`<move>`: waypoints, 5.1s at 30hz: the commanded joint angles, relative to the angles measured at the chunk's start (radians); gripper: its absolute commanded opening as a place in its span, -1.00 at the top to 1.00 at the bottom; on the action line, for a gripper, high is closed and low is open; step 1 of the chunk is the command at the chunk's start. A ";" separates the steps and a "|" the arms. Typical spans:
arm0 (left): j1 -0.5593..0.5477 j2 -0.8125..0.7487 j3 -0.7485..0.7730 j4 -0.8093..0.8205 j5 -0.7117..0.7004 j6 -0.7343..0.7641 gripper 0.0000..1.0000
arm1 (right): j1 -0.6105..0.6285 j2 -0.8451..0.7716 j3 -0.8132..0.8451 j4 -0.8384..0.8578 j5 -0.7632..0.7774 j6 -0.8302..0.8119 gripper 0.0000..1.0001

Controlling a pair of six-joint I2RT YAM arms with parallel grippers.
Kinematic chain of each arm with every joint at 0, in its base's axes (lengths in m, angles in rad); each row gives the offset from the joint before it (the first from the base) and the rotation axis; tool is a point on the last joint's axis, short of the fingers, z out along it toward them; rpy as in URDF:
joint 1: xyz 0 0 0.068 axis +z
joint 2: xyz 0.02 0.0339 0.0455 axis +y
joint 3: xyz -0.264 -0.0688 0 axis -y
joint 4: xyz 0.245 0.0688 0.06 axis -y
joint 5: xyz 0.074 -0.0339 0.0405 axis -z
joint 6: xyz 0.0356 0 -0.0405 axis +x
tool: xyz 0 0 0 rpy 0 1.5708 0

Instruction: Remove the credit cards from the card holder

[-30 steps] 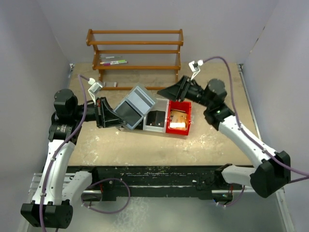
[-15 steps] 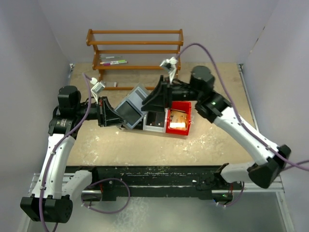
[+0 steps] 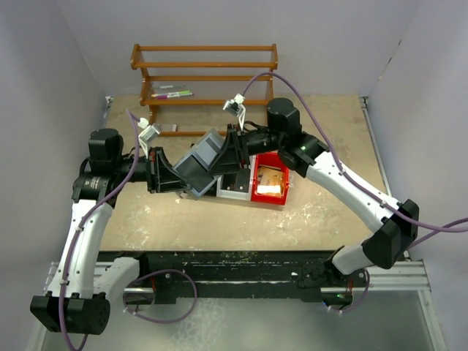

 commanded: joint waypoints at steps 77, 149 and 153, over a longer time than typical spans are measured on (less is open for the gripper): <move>0.002 0.008 0.196 -0.169 -0.251 0.372 1.00 | -0.405 -0.252 -0.391 -0.035 0.237 0.010 1.00; 0.002 0.012 0.172 -0.129 -0.016 0.209 1.00 | 0.028 -0.186 -0.238 0.498 0.297 0.045 0.85; 0.002 0.031 0.167 -0.125 -0.087 0.188 1.00 | 0.053 -0.208 -0.281 0.542 0.304 0.059 1.00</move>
